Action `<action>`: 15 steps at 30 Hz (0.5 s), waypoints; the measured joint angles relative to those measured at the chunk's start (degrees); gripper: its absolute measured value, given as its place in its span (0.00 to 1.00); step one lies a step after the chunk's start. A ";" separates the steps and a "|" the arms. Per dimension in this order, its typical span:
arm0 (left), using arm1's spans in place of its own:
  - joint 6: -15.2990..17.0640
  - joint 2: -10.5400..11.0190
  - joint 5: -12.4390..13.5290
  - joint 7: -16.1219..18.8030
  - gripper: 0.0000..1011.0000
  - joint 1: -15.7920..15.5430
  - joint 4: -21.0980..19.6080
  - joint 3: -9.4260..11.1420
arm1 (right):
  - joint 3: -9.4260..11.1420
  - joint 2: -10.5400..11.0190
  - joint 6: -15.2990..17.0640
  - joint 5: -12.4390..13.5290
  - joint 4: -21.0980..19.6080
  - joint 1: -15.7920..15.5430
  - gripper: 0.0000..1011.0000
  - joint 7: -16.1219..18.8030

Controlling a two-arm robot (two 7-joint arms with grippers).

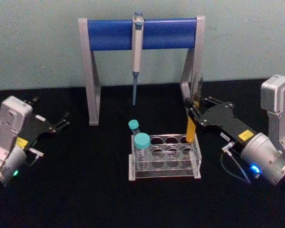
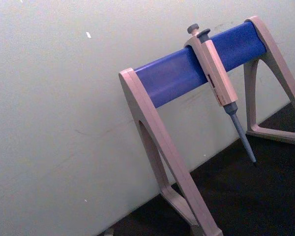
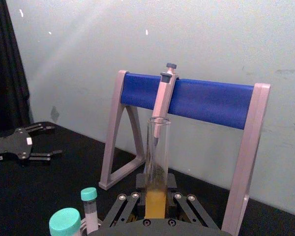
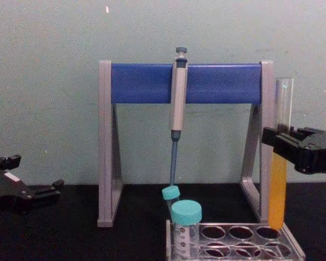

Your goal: Pick up the test tube from the test tube rack, shake it, then place it back into the test tube rack.

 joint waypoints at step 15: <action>0.00 0.00 0.00 0.00 0.99 0.00 0.00 0.00 | 0.12 -1.61 -0.20 -0.63 2.87 1.34 0.23 1.03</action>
